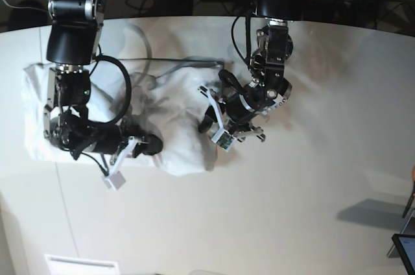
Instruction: Fold the T-shirt properly
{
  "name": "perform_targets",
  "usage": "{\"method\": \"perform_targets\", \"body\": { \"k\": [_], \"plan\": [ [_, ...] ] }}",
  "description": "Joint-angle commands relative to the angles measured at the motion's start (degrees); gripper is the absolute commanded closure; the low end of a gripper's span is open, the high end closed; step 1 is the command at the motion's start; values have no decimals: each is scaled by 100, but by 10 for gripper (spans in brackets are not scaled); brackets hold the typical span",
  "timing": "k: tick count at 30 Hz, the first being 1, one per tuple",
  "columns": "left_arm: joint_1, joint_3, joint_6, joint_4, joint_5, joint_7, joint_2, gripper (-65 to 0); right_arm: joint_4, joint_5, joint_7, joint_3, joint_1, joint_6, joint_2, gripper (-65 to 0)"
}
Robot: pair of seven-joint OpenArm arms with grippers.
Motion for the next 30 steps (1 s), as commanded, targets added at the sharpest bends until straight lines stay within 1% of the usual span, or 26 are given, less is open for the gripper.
{"method": "perform_targets", "body": {
  "k": [1,5,8,12,16,21,23,25,30],
  "plan": [
    [-28,-13,0,68,135,141,-39,-203,129,145,65,78,95,41,36,0],
    [-28,-13,0,68,135,141,-48,-203,428,145,38,535,-81,6,36,-1],
    [-45,-13,0,68,135,141,-48,-203,894,145,30,623,-257,-12,36,-1],
    [-80,-22,0,68,135,141,-48,-203,1386,145,-67,640,-477,-460,18,-1],
    [-89,-22,0,217,135,141,-48,-203,1448,145,-32,658,-556,-706,36,-1],
    [-37,-22,0,762,135,149,-48,-203,1254,110,-32,1010,-556,-715,62,-1],
    [-28,-22,0,1026,126,149,-48,-203,1026,101,30,966,-538,-715,229,-1],
    [-28,-22,0,1228,91,149,-39,-203,824,110,258,957,-547,-715,326,-1],
    [-28,48,0,1421,82,149,57,-203,366,110,443,948,-565,-715,440,-9]
  ]
}}
